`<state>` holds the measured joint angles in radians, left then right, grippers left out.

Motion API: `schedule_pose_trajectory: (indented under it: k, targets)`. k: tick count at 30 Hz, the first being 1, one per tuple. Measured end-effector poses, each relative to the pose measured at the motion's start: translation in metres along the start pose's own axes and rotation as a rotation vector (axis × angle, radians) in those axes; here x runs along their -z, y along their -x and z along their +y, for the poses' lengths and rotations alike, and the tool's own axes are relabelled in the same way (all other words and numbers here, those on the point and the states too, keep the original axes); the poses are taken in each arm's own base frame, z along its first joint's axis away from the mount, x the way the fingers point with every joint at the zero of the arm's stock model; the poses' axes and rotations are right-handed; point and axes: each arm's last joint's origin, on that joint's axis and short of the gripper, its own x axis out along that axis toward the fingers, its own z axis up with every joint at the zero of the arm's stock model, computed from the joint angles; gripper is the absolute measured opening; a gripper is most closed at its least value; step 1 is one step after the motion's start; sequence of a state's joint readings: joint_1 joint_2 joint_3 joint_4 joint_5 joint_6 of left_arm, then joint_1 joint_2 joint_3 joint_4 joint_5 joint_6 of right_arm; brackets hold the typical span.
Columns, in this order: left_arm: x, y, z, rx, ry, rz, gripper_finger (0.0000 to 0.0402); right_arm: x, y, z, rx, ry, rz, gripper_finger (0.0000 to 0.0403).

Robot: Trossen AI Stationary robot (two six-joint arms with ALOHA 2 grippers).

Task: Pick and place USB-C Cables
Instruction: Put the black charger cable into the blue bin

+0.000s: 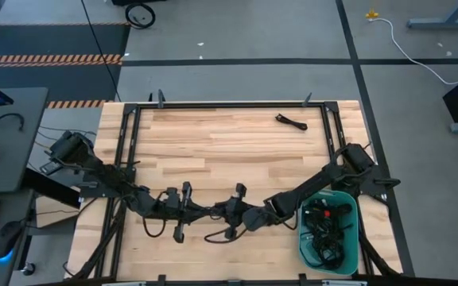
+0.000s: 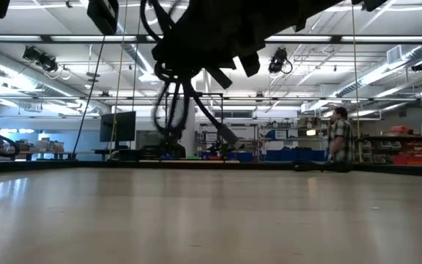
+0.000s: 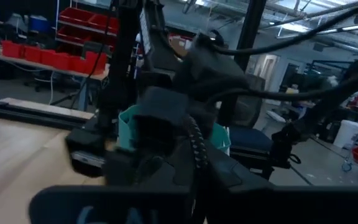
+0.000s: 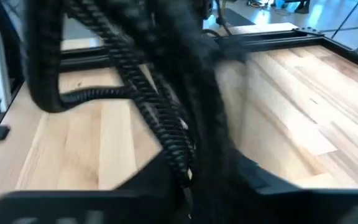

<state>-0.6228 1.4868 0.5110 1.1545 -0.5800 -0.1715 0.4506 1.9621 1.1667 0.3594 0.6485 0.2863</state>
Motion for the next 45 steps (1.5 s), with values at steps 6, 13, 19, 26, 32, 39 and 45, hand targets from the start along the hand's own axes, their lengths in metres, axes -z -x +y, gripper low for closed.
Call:
schedule_pose_trajectory:
  k: [6,13,19,26,32,39,45]
  targets:
    - [0.007,0.004,0.002,-0.072,-0.074,0.111,0.0094,0.000,0.035,0.025,-0.031,0.060,0.063,0.0053]
    - [0.024,0.013,0.009,-0.175,-0.100,0.295,0.0158,-0.044,0.125,0.047,-0.024,0.003,0.374,0.0053]
    - [0.034,0.018,0.013,-0.224,-0.036,0.382,0.0164,-0.075,0.195,0.035,0.090,-0.108,0.884,0.0053]
    - [0.035,0.019,0.013,-0.232,-0.028,0.391,0.0149,-0.043,0.216,0.026,0.245,-0.051,1.098,0.0053]
    - [0.036,0.019,0.014,-0.234,-0.032,0.396,0.0142,0.017,0.211,0.010,0.397,-0.043,1.355,0.0053]
    - [0.036,0.019,0.014,-0.234,-0.034,0.398,0.0142,0.065,0.205,-0.002,0.371,-0.074,1.526,0.0053]
    - [0.036,0.019,0.014,-0.234,-0.034,0.398,0.0142,0.082,0.202,-0.007,0.352,-0.096,1.559,0.0081]
